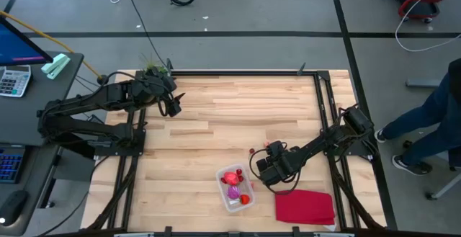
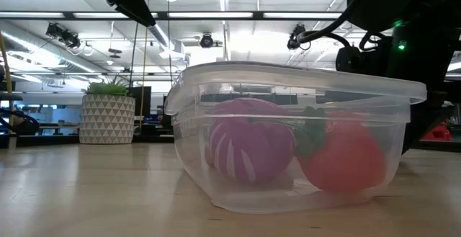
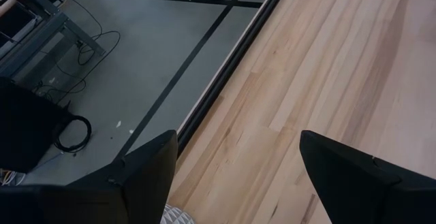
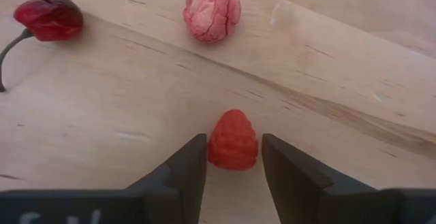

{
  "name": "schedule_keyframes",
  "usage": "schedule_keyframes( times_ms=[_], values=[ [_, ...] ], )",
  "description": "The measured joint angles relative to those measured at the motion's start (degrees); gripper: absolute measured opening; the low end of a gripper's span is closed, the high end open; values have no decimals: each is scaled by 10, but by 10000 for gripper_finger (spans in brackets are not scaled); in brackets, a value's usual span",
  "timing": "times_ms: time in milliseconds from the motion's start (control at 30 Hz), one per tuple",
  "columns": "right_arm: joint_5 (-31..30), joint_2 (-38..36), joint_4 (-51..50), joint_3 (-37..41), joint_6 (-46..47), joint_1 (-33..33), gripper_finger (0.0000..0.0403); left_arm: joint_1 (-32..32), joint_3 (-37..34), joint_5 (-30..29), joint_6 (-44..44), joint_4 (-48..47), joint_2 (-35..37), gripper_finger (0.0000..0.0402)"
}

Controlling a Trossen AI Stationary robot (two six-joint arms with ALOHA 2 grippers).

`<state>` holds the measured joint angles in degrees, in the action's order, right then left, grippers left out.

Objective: Pick and placing Produce into tupperware
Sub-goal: Put the red raspberry into the transparent bin

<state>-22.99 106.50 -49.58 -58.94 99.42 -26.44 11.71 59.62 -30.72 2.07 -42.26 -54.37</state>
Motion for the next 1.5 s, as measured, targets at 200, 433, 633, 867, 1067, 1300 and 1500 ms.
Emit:
schedule_keyframes(
  times_ms=[200, 433, 633, 867, 1067, 1300, 1500],
  values=[
    [1, 1, 3, 0, 0, 0, 128, 0, 0, 0, 0, 0, 0, 316],
    [-4, 1, 15, 0, -1, 0, 99, 0, 0, 0, 0, 0, 0, 316],
    [-58, 6, 22, -29, -22, 1, 108, 0, 0, 0, 0, 0, 0, 316],
    [-132, 5, 59, -86, -119, -1, 101, 0, 0, 0, 0, 0, 0, 316],
    [-119, 4, 257, -109, -348, -7, 107, 0, 0, 0, 0, 0, 0, 316],
    [-78, 4, 372, -109, -512, -19, 107, 0, 0, 0, -3, 0, 0, 316],
    [-39, 6, 360, -109, -539, -31, 110, 0, 0, 0, -3, 0, 0, 316]
  ],
)
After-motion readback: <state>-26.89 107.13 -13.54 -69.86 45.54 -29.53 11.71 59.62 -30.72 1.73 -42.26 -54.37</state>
